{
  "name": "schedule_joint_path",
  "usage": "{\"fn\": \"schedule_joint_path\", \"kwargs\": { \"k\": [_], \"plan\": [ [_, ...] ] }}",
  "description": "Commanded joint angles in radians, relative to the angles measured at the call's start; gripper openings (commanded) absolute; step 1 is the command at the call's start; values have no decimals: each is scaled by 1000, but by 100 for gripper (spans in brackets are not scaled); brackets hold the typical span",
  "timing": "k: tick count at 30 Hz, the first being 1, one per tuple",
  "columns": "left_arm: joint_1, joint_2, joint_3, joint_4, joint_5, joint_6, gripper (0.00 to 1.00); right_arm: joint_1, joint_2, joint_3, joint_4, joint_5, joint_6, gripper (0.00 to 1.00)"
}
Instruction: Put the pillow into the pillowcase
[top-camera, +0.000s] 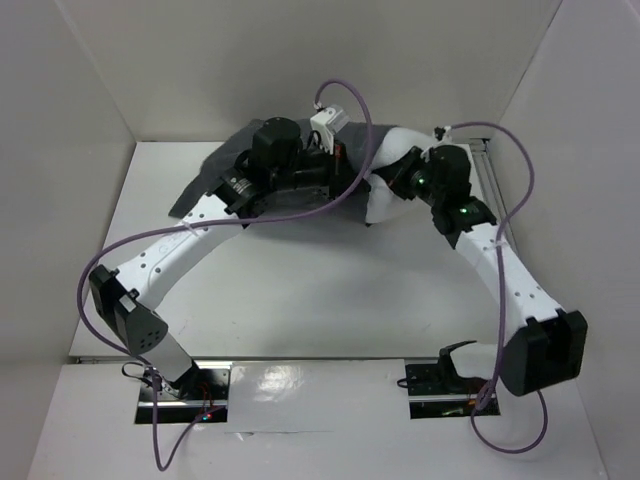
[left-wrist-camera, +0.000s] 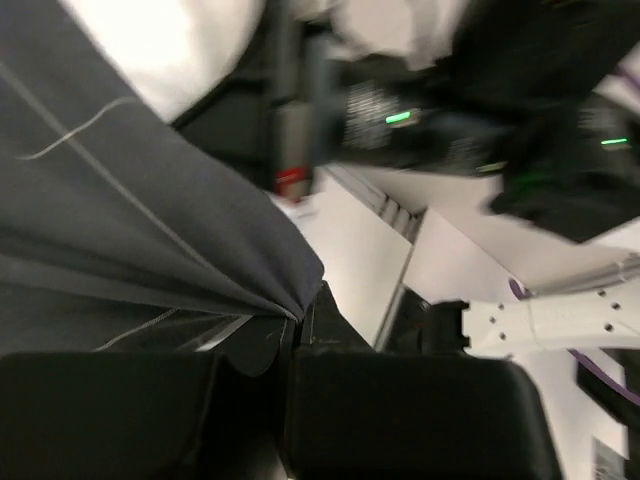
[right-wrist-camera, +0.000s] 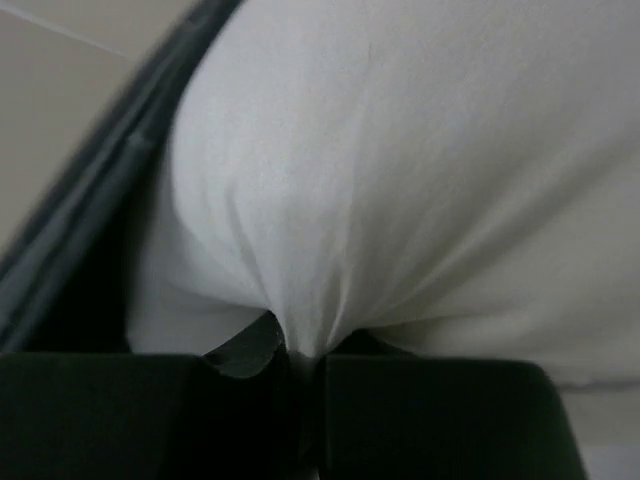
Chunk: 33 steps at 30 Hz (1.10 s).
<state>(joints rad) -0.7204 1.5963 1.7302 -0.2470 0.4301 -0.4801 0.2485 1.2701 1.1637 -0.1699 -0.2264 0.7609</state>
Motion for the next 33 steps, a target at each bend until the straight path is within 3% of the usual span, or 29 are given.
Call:
{"fn": "schedule_joint_path", "kwargs": {
  "k": [1, 7, 11, 17, 21, 25, 27, 29, 30, 32, 33],
  "plan": [
    [-42, -1, 103, 209, 263, -120, 0, 44, 164, -154, 116, 0, 67, 0],
    [58, -38, 100, 209, 276, -181, 0, 54, 104, -162, 54, -1, 17, 0],
    [76, -99, 155, 111, 256, -181, 0, 54, -13, -134, -78, -22, -61, 0],
    [53, -180, 250, -99, 188, -192, 0, 63, -237, -134, -367, -54, -84, 0],
    [68, -167, 327, -153, 125, -210, 0, 74, -351, -154, -596, -56, -63, 0],
    [114, -55, 354, -169, 66, -210, 0, 74, -373, -154, -671, -56, -31, 0],
    [154, 84, 409, -169, 50, -180, 0, 74, -364, -142, -657, -15, -9, 0],
    [182, 213, 474, -186, 50, -167, 0, 74, -325, -131, -570, 37, 32, 0],
    [194, 354, 514, -196, 68, -152, 0, 74, -305, -131, -510, 38, 66, 0],
    [217, 477, 659, -263, 58, -117, 1, 49, -209, -151, -331, 29, 95, 0],
    [232, 523, 702, -285, 46, -108, 13, 40, -163, -142, -283, 39, 95, 0]
  ]
}}
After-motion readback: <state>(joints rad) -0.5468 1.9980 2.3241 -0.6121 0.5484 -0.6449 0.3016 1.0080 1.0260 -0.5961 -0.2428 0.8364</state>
